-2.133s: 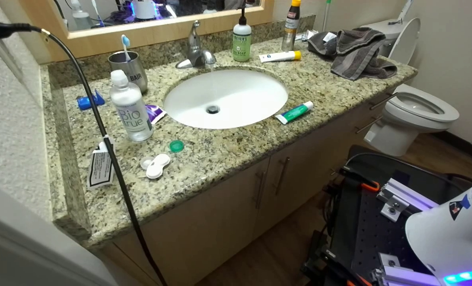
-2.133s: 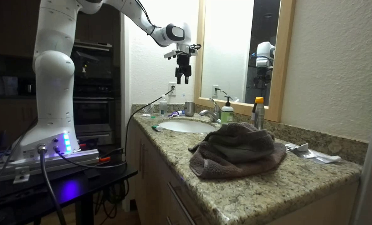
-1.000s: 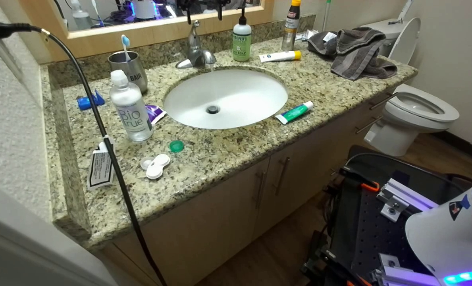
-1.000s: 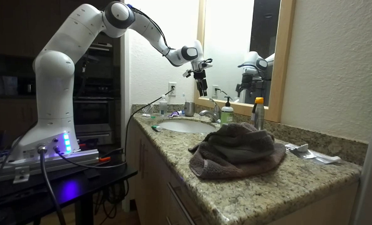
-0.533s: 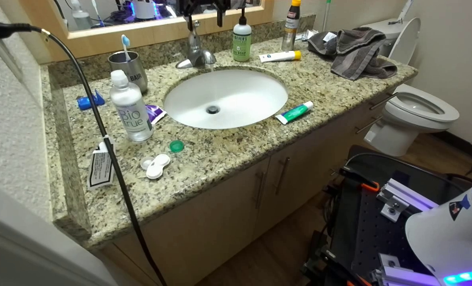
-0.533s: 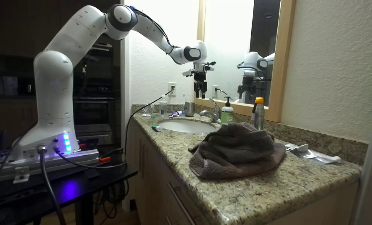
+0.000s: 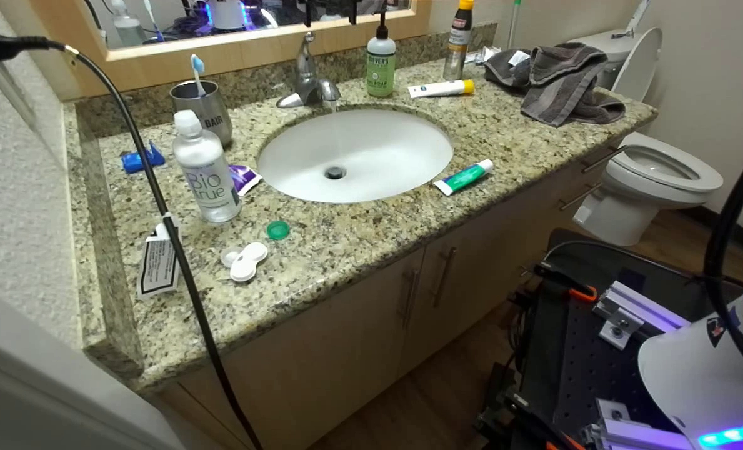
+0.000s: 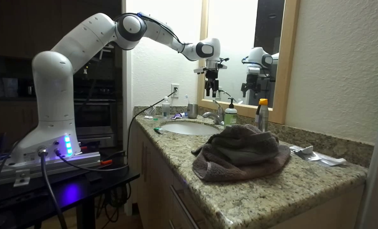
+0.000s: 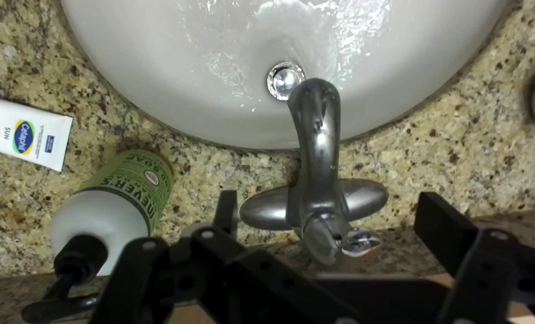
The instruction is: Close the tap
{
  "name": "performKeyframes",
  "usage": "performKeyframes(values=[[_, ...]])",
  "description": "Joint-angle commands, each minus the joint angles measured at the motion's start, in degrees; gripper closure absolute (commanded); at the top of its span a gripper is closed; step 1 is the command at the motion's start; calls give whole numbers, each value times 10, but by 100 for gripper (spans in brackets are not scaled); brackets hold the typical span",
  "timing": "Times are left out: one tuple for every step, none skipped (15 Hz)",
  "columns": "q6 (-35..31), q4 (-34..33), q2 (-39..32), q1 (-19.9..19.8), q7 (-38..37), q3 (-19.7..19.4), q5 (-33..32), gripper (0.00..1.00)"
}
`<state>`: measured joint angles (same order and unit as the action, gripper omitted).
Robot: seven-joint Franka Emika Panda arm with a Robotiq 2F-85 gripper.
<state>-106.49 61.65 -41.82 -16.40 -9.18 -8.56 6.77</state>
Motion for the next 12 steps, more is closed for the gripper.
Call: performKeyframes(values=[[0,-13,-7,0,-11,-1,0,0],[0,-20,-13,0,-17,-1,0,0],[-16,-26,-20,5,-30,-9,-11,0],[-28,-28,-28,9,-58,-14,-13,0],[-36,-35,-35,8,-74,-17,-14,0],[-47,-37,-41,7,-96,-20,-14,0],[-51,-40,-46,6,-113,-23,-14,0],[-60,-42,-50,6,-130,-25,-13,0],[-66,-39,-53,5,-144,-27,-11,0],[-53,-27,-39,3,-119,-18,-10,0],[-56,-27,-42,3,-123,-19,-10,0],[-56,-27,-41,3,-123,-19,-10,0]])
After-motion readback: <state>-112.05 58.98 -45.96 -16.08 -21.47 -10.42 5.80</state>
